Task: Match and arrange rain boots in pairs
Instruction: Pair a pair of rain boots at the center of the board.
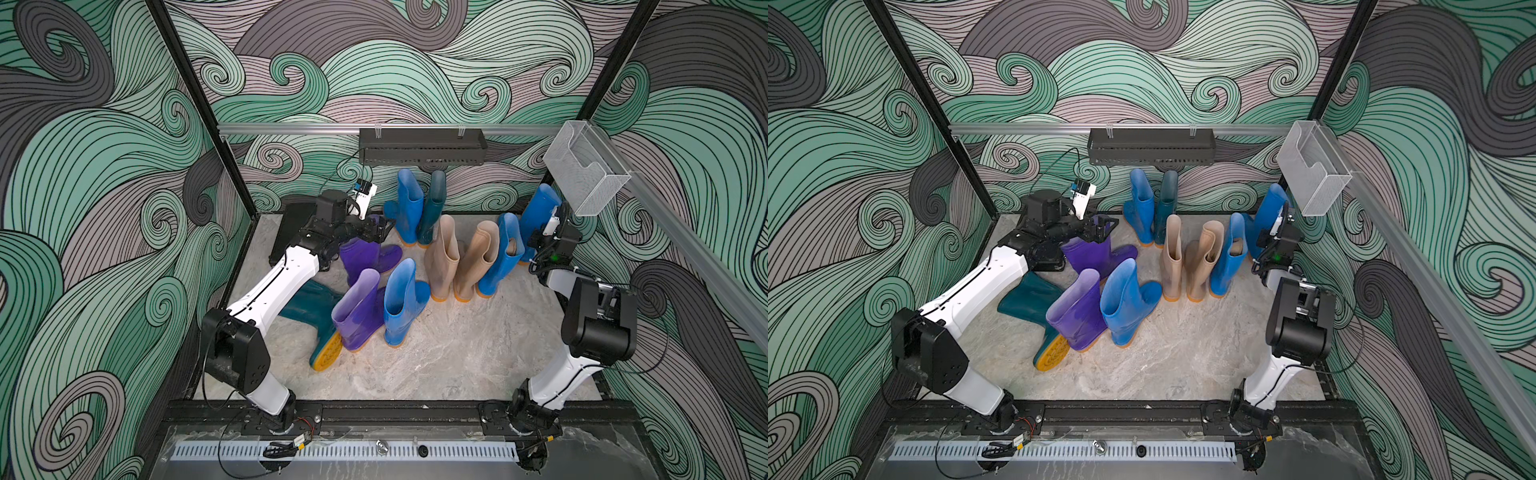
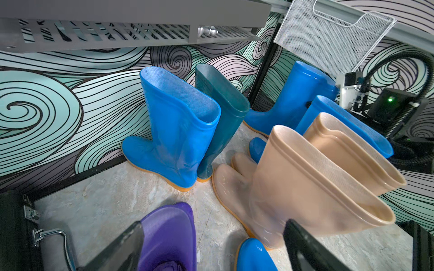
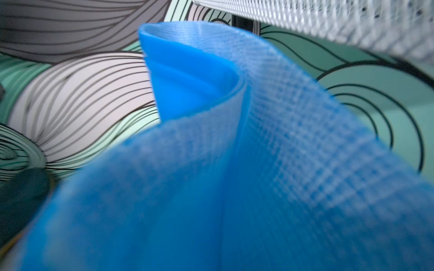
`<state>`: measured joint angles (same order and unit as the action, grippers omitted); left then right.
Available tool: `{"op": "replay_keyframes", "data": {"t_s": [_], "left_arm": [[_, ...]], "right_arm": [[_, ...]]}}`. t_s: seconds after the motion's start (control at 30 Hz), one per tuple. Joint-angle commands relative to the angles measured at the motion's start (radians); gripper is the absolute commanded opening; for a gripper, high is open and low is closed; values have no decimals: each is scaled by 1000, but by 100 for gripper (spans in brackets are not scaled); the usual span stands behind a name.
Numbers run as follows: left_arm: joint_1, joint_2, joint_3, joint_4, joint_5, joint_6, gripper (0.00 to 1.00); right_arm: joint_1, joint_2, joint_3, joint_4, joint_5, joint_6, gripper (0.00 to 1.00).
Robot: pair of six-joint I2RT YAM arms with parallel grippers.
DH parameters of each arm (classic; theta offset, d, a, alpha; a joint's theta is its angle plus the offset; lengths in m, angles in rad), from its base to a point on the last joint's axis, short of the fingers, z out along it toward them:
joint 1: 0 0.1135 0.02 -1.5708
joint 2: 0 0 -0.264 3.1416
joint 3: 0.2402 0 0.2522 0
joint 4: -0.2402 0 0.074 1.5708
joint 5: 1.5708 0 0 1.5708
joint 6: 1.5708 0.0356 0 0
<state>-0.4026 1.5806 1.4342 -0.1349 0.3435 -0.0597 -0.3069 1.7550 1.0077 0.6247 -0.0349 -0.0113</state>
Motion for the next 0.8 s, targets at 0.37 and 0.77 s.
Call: {"op": "replay_keyframes", "data": {"t_s": [0.37, 0.77], "left_arm": [[-11, -119, -150, 126, -38, -19, 93], [-18, -151, -197, 163, -9, -19, 94]], "right_arm": [[-97, -630, -207, -535, -67, 85, 0], [-262, -590, -311, -586, -373, 195, 0]]}}
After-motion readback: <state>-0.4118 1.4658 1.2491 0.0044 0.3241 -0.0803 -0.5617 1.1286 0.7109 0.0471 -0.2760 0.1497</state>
